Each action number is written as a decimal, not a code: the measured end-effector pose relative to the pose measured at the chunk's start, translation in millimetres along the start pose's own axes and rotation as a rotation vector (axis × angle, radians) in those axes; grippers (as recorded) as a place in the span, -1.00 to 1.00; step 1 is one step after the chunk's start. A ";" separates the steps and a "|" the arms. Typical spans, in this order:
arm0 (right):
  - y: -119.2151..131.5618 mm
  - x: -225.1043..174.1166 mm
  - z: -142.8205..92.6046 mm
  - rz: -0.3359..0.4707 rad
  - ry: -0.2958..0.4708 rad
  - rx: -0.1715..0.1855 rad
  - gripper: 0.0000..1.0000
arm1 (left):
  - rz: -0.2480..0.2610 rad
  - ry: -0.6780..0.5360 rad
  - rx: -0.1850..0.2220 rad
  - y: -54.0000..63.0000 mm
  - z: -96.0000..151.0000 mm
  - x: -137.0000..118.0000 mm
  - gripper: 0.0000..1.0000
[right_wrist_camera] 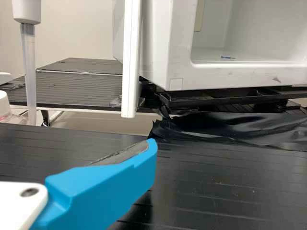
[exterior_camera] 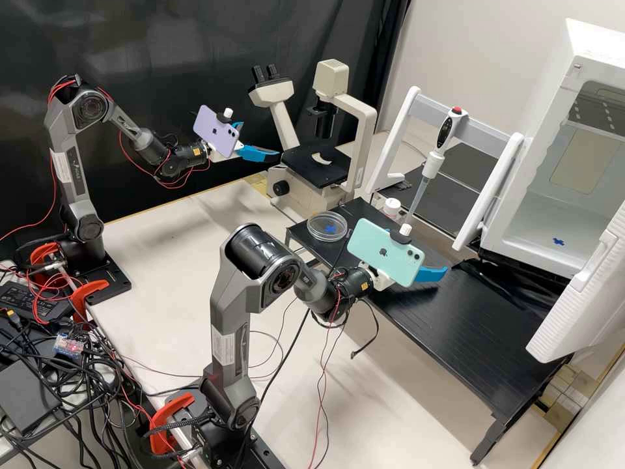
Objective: Move the petri dish to the incubator
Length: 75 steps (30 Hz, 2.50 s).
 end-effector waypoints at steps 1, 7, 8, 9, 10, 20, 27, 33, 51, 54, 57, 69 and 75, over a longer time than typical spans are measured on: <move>0.0 0.0 0.0 0.000 0.000 0.000 1.00 | 0.000 0.000 0.000 0.0 0.0 0.0 1.00; 0.0 0.0 0.0 0.000 0.000 0.000 1.00 | 0.000 0.000 0.000 0.0 0.0 0.0 1.00; 0.0 0.0 0.0 0.000 0.000 0.000 1.00 | 0.000 0.000 0.000 0.0 0.0 0.0 1.00; -1.0 -1.1 0.9 -0.003 -0.003 0.000 1.00 | 0.000 0.000 0.000 0.0 0.0 0.0 1.00; -1.4 -2.1 1.3 -0.004 -0.004 0.000 1.00 | 0.000 0.000 0.000 0.0 0.0 0.0 1.00; 1.6 -39.4 -13.9 0.048 0.095 0.031 1.00 | 0.000 0.000 0.000 0.0 0.0 0.0 1.00; -25.8 -72.6 -42.0 -0.025 0.277 0.021 1.00 | 0.000 0.000 0.000 0.0 0.0 0.0 1.00; -50.0 -83.7 -55.4 -0.114 0.356 -0.031 1.00 | 0.000 0.000 0.000 0.0 0.0 0.0 1.00; -82.6 -70.4 -51.9 -0.247 0.355 -0.076 1.00 | 0.000 0.000 0.000 0.0 0.0 0.0 1.00; -84.0 -67.5 -51.2 -0.258 0.359 -0.073 1.00 | 0.000 0.000 0.000 0.0 0.0 0.0 1.00; -85.4 -63.3 -50.0 -0.267 0.353 -0.055 1.00 | 0.000 0.000 0.000 0.0 0.0 0.0 1.00; -90.7 -50.1 -49.8 -0.291 0.351 -0.019 -1.00 | 0.000 0.000 0.000 0.0 0.0 0.0 1.00; -89.5 -47.6 -48.1 -0.288 0.349 -0.023 -1.00 | 0.000 0.000 0.000 0.0 0.0 0.0 1.00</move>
